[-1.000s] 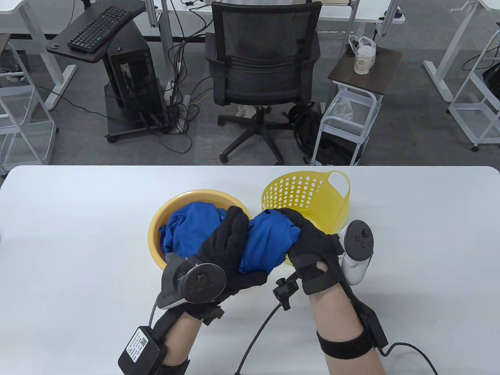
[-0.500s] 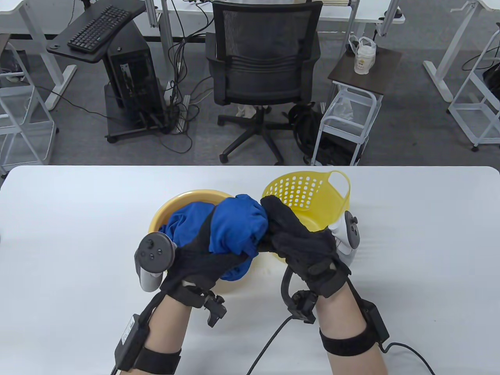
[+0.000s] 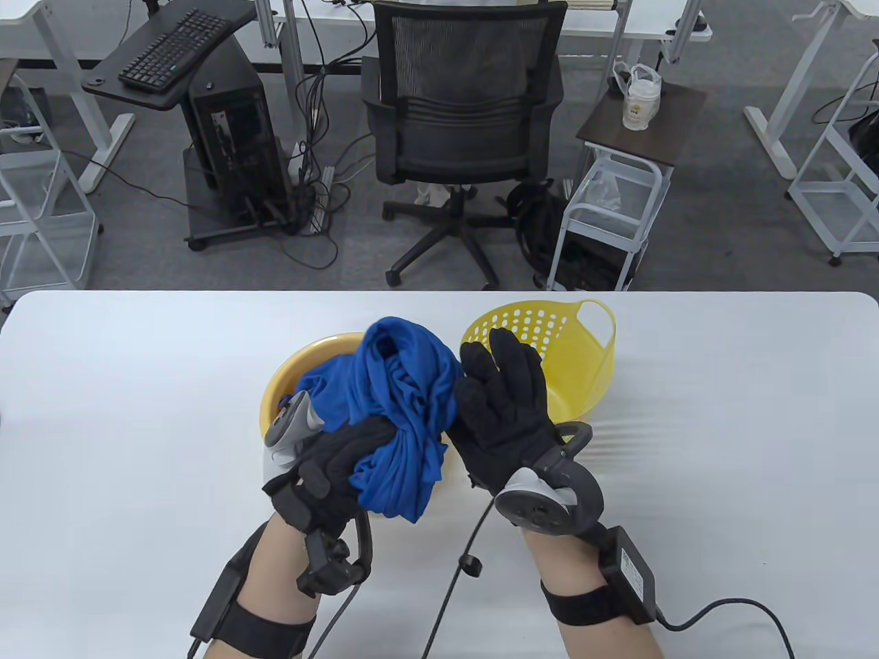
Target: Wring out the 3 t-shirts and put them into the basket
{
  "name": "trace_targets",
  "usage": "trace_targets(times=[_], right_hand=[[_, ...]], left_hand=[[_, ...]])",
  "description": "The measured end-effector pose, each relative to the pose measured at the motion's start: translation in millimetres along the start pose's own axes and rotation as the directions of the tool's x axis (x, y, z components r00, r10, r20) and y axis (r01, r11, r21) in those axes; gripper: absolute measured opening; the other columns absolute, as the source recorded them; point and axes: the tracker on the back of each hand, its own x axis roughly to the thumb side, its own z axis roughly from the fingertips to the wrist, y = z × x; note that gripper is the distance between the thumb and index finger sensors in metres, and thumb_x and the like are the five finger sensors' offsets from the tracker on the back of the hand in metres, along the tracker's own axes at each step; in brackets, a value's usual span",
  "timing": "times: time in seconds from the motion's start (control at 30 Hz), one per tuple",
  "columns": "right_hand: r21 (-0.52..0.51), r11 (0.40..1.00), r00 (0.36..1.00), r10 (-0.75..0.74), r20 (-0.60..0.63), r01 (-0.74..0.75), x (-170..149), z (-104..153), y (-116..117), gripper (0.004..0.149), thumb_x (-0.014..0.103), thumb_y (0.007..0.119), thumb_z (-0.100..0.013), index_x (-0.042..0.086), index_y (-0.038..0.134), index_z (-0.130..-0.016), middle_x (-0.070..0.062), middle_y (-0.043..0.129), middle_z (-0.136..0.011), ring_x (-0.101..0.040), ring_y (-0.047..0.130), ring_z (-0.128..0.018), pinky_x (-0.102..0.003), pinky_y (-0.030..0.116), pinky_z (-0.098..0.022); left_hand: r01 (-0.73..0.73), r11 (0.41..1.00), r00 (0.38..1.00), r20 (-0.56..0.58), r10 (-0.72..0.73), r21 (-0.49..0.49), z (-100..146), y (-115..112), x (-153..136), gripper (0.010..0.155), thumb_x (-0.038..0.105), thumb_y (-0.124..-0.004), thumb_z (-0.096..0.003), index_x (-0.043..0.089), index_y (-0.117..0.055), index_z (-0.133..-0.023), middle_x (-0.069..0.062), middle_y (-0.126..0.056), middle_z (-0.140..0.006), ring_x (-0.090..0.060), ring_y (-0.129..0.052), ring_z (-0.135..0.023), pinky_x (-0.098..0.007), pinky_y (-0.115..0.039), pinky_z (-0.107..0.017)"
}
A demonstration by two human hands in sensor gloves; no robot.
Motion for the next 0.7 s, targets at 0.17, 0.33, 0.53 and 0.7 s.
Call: trace_targets(times=[0.17, 0.33, 0.53, 0.7], right_hand=[[-0.041, 0.992, 0.992, 0.117, 0.037, -0.115, -11, 1, -12, 0.112, 0.036, 0.098, -0.049, 0.036, -0.004, -0.095, 0.000, 0.004, -0.117, -0.051, 0.025, -0.108, -0.074, 0.035, -0.073], [-0.040, 0.991, 0.986, 0.130, 0.100, -0.127, -13, 1, -20, 0.119, 0.040, 0.102, -0.041, 0.036, -0.003, -0.096, 0.000, 0.002, -0.116, -0.050, 0.024, -0.109, -0.074, 0.035, -0.074], [-0.010, 0.972, 0.947, 0.230, 0.227, -0.234, 8, -1, -13, 0.120, 0.041, 0.104, -0.038, 0.035, 0.002, -0.100, -0.002, 0.001, -0.116, -0.052, 0.023, -0.108, -0.075, 0.034, -0.073], [0.031, 0.954, 0.906, 0.272, 0.326, -0.298, 22, 6, 7, 0.113, 0.039, 0.103, -0.041, 0.034, 0.008, -0.103, -0.003, 0.003, -0.116, -0.050, 0.022, -0.108, -0.074, 0.034, -0.072]], left_hand=[[0.010, 0.996, 0.998, -0.053, -0.014, -0.088, -8, -9, -9, 0.089, 0.072, -0.083, -0.0609, 0.040, -0.024, -0.119, -0.015, -0.076, -0.097, -0.023, -0.098, -0.067, -0.037, -0.090, -0.047], [-0.029, 0.986, 0.994, -0.105, 0.012, -0.165, -12, -7, -16, 0.088, 0.073, -0.082, -0.0615, 0.034, -0.029, -0.121, -0.017, -0.078, -0.096, -0.024, -0.099, -0.065, -0.038, -0.090, -0.046], [0.139, 0.990, 0.979, -0.148, -0.143, -0.039, 4, 5, 2, 0.090, 0.072, -0.079, -0.0631, 0.025, -0.028, -0.120, -0.019, -0.077, -0.097, -0.026, -0.098, -0.064, -0.038, -0.090, -0.045], [0.378, 0.920, 0.905, -0.251, -0.344, 0.103, 17, 17, 12, 0.084, 0.072, -0.082, -0.0616, 0.034, -0.034, -0.120, -0.019, -0.081, -0.094, -0.026, -0.100, -0.060, -0.039, -0.090, -0.041]])
